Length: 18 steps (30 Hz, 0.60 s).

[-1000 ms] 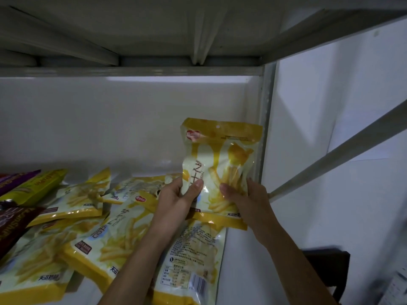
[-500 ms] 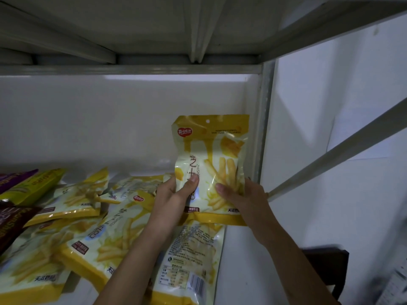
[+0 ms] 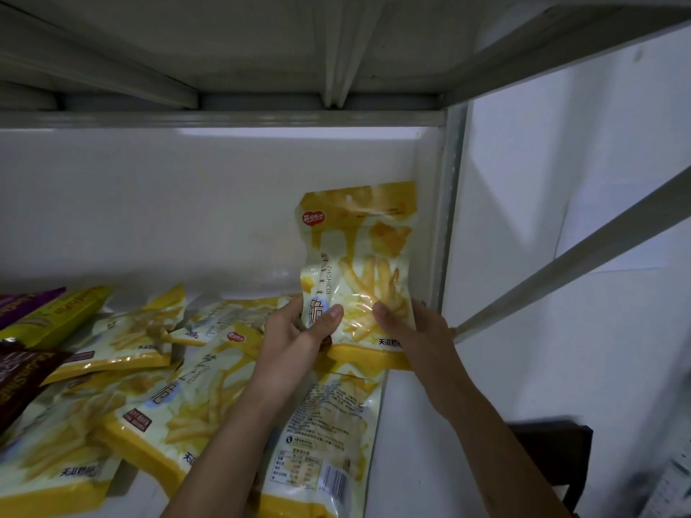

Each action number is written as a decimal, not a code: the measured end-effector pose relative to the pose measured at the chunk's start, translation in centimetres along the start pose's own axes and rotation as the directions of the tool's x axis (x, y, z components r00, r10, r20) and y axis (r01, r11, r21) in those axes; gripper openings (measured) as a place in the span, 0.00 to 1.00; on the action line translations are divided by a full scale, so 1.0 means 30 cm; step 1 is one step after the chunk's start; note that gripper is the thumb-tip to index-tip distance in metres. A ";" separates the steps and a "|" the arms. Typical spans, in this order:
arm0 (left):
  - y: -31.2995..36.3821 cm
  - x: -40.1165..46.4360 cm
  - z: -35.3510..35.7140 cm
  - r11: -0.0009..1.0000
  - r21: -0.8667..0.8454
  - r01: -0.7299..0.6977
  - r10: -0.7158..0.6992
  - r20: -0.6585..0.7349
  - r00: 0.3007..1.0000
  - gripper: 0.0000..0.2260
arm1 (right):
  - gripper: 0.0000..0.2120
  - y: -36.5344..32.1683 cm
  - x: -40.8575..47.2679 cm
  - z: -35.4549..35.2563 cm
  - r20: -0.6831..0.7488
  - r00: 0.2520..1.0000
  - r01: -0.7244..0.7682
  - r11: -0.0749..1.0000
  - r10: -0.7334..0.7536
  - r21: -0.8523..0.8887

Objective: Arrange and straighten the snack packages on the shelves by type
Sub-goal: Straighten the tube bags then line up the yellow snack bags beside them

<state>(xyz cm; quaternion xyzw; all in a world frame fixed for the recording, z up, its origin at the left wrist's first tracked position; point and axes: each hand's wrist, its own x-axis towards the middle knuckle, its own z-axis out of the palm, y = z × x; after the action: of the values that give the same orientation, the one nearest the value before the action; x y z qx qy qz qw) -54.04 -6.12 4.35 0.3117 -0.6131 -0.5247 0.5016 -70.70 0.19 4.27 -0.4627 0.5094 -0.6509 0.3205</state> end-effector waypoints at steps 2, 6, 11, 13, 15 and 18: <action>-0.002 -0.002 0.002 1.000 0.011 -0.011 0.011 -0.005 1.000 0.07 | 0.14 0.020 0.012 -0.006 -0.016 1.000 -0.011 0.997 0.010 -0.072; 0.007 0.007 -0.008 0.997 -0.062 0.053 -0.050 0.046 0.998 0.12 | 0.12 0.048 0.028 -0.016 -0.061 0.998 0.002 0.990 -0.011 -0.142; 0.002 -0.001 -0.006 0.988 -0.102 0.116 -0.109 0.075 0.991 0.10 | 0.15 0.056 0.029 -0.013 -0.061 0.998 0.000 0.999 -0.002 -0.038; -0.002 -0.002 -0.002 0.989 -0.106 0.101 -0.095 0.057 0.994 0.10 | 0.09 0.040 0.026 -0.011 -0.046 0.999 -0.020 1.000 0.021 0.017; -0.001 0.000 -0.001 0.993 -0.089 0.084 -0.080 0.042 0.996 0.10 | 0.03 0.027 0.017 -0.013 -0.016 1.000 0.002 1.000 -0.002 -0.010; -0.011 0.001 -0.003 0.997 -0.026 0.068 -0.067 0.048 0.997 0.14 | 0.07 0.034 0.015 -0.012 -0.006 0.998 0.058 0.996 -0.059 -0.069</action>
<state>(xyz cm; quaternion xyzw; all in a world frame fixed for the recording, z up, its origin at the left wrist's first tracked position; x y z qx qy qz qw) -54.02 -6.26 4.04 0.3129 -0.6066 -0.5569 0.4732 -71.25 -0.36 3.40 -0.4854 0.5192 -0.6440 0.2831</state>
